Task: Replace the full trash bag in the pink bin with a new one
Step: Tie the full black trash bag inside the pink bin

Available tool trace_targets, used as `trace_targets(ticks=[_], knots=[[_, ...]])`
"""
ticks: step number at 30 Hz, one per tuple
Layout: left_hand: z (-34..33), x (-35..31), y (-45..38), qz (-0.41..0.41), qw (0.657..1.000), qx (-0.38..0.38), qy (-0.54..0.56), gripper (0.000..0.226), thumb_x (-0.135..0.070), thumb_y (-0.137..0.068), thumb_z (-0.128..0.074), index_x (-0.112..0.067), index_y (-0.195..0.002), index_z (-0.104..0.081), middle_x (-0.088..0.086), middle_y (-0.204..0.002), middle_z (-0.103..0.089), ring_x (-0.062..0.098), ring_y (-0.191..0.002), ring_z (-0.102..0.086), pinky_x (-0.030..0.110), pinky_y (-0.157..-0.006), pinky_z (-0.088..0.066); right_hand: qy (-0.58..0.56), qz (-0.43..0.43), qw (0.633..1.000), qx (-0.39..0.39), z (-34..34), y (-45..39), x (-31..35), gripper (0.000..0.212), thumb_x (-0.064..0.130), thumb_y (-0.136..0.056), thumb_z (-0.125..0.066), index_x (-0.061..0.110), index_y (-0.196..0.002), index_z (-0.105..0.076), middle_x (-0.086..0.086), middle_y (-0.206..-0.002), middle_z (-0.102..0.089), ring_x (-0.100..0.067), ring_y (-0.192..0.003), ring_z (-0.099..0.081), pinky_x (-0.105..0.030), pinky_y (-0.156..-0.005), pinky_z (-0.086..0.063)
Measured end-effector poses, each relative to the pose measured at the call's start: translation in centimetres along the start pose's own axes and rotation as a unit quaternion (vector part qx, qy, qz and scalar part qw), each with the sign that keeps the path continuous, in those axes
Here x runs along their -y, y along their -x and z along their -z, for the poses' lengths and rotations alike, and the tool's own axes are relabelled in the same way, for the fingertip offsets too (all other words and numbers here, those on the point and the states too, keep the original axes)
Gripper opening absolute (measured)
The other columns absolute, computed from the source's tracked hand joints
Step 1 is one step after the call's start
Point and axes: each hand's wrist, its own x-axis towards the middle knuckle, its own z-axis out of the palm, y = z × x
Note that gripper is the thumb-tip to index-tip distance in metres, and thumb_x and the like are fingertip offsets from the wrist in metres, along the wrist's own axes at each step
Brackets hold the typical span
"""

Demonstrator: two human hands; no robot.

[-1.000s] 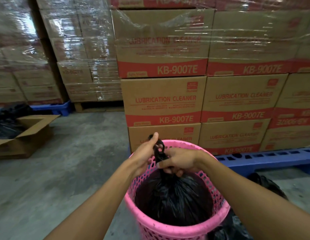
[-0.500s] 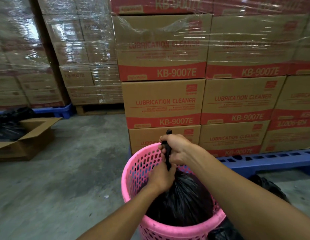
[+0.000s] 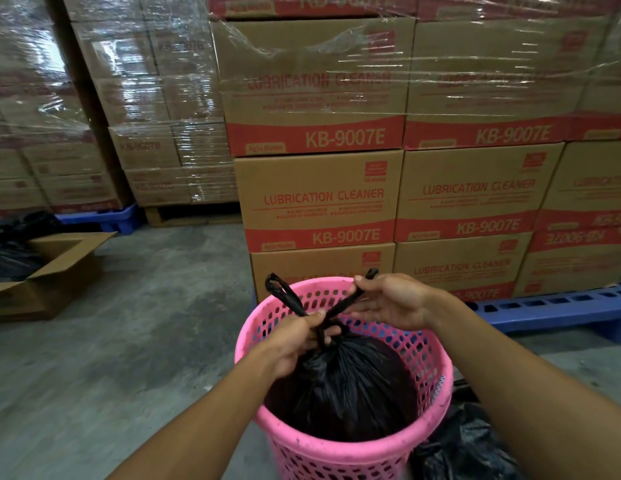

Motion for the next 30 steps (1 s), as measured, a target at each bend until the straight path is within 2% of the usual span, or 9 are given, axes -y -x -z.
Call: trace_targets(ticks=[5, 8, 11, 14, 17, 22, 26, 28, 30], knots=[[-0.1, -0.4, 0.1, 0.011, 0.997, -0.014, -0.078, 0.022, -0.001, -0.085, -0.061, -0.016, -0.093, -0.074, 0.004, -0.085, -0.072, 0.012, -0.067, -0.058, 0.023, -0.070, -0.044, 0.129, -0.040, 0.988, 0.069, 0.5, 0.8, -1.4, 0.015, 0.015, -0.097, -0.055, 0.006, -0.092, -0.066, -0.016, -0.101, -0.072, -0.027, -0.097, -0.071, -0.035, -0.090, -0.057], [-0.5, -0.2, -0.4, -0.076, 0.973, -0.077, -0.206, 0.028, 0.006, -0.074, -0.066, -0.013, -0.095, -0.066, 0.007, -0.082, -0.066, 0.019, -0.069, -0.059, 0.035, -0.075, -0.052, 0.173, -0.028, 0.984, 0.035, 1.0, 0.4, -2.1, 0.010, 0.006, -0.095, -0.058, 0.010, -0.088, -0.064, -0.009, -0.092, -0.074, -0.024, -0.091, -0.071, -0.035, -0.087, -0.055], [-1.6, -0.1, 0.1, -0.158, 0.869, -0.129, -0.451, 0.040, -0.006, -0.071, -0.062, -0.027, -0.102, -0.049, -0.003, -0.089, -0.064, 0.024, -0.085, -0.060, 0.046, -0.088, -0.045, 0.206, -0.024, 0.978, 0.027, 0.8, 0.2, -2.3, 0.017, -0.003, -0.094, -0.054, 0.012, -0.087, -0.061, -0.008, -0.090, -0.072, -0.021, -0.082, -0.071, -0.030, -0.078, -0.055], [-2.6, 0.0, 1.5, -0.225, 0.750, -0.176, -0.596, 0.040, -0.010, -0.073, -0.057, -0.030, -0.102, -0.037, -0.002, -0.096, -0.065, 0.029, -0.096, -0.060, 0.046, -0.088, -0.031, 0.243, -0.034, 0.969, 0.027, 0.5, -0.3, -2.7, 0.025, -0.009, -0.093, -0.047, 0.011, -0.088, -0.060, -0.010, -0.091, -0.067, -0.021, -0.078, -0.068, -0.035, -0.086, -0.055], [-2.2, -0.1, 1.6, -0.242, 0.698, -0.207, -0.641, 0.049, -0.006, -0.076, -0.054, -0.021, -0.120, -0.039, 0.004, -0.113, -0.064, 0.033, -0.104, -0.060, 0.046, -0.091, -0.034, 0.258, -0.048, 0.964, 0.039, 0.0, -0.7, -3.0, 0.024, -0.012, -0.090, -0.052, 0.010, -0.086, -0.061, -0.008, -0.088, -0.064, -0.022, -0.081, -0.066, -0.038, -0.088, -0.057], [-1.0, 0.2, 0.7, -0.192, 0.723, -0.237, -0.619, 0.035, -0.006, -0.085, -0.052, -0.009, -0.119, -0.046, 0.014, -0.114, -0.061, 0.036, -0.100, -0.061, 0.046, -0.080, -0.049, 0.332, -0.003, 0.943, -0.017, -1.6, -0.9, -2.8, 0.031, -0.007, -0.091, -0.039, 0.017, -0.083, -0.056, -0.004, -0.084, -0.060, -0.015, -0.071, -0.059, -0.025, -0.062, -0.050], [-1.1, 0.4, 0.5, -0.160, 0.747, -0.236, -0.601, 0.024, -0.016, -0.086, -0.056, -0.010, -0.110, -0.055, 0.012, -0.103, -0.068, 0.035, -0.095, -0.065, 0.042, -0.077, -0.051, 0.349, 0.092, 0.930, -0.070, -2.6, -2.0, -3.0, 0.022, 0.003, -0.091, -0.050, 0.019, -0.083, -0.063, -0.006, -0.084, -0.065, -0.020, -0.076, -0.059, -0.038, -0.070, -0.053], [-1.1, 0.3, 0.0, -0.130, 0.824, -0.245, -0.494, 0.022, -0.014, -0.079, -0.058, -0.012, -0.100, -0.062, 0.011, -0.093, -0.071, 0.032, -0.086, -0.067, 0.041, -0.073, -0.055, 0.335, 0.101, 0.935, -0.059, -3.1, -2.2, -3.0, 0.016, 0.006, -0.093, -0.053, 0.017, -0.088, -0.063, -0.006, -0.083, -0.066, -0.019, -0.074, -0.060, -0.034, -0.067, -0.052], [-0.8, -0.2, -0.6, -0.087, 0.919, -0.252, -0.292, 0.020, -0.007, -0.070, -0.065, -0.010, -0.090, -0.069, 0.012, -0.084, -0.073, 0.031, -0.082, -0.069, 0.043, -0.076, -0.059, 0.312, 0.088, 0.944, -0.053, -3.2, -2.4, -3.0, 0.015, 0.007, -0.096, -0.049, 0.017, -0.091, -0.059, -0.003, -0.082, -0.064, -0.014, -0.069, -0.058, -0.023, -0.059, -0.047]])
